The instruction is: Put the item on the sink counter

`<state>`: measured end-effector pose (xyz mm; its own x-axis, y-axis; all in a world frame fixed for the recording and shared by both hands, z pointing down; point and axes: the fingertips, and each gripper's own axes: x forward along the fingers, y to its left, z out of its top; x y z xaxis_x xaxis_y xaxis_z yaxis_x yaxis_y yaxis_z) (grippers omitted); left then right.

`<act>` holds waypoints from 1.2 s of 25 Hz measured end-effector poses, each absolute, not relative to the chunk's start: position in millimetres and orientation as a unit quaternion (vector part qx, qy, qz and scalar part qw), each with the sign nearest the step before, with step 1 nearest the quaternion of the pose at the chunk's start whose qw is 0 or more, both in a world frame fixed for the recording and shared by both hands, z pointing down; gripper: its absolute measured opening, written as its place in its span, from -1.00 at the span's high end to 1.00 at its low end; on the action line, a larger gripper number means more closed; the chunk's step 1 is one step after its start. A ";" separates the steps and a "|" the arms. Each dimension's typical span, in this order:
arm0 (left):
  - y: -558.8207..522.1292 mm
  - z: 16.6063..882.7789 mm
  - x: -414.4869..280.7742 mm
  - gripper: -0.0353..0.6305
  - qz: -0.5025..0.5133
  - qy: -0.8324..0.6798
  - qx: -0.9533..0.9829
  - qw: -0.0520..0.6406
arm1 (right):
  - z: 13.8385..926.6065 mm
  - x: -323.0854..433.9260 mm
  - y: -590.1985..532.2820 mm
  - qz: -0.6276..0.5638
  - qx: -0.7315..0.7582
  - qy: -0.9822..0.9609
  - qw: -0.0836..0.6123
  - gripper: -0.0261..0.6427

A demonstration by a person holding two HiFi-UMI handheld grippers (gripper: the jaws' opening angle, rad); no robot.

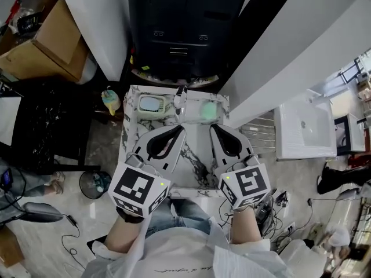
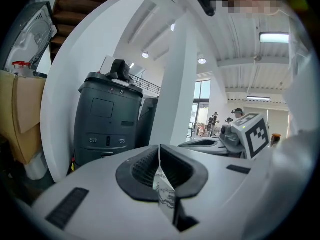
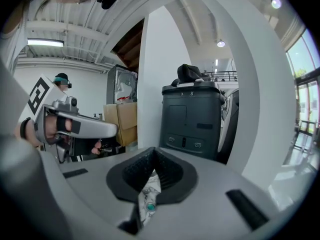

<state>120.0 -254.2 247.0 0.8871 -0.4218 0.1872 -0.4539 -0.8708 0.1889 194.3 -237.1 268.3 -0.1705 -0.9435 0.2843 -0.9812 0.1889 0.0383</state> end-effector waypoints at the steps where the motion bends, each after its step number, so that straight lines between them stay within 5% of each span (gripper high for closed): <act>1: -253.0 248.3 122.1 0.82 0.073 -0.227 0.965 0.114 | 270.4 198.6 -236.4 0.080 0.633 -0.760 0.121 0.89; 30: -274.1 378.8 170.0 0.82 0.153 -0.229 0.947 0.168 | 427.8 264.4 -292.9 0.150 0.603 -0.758 0.196 0.89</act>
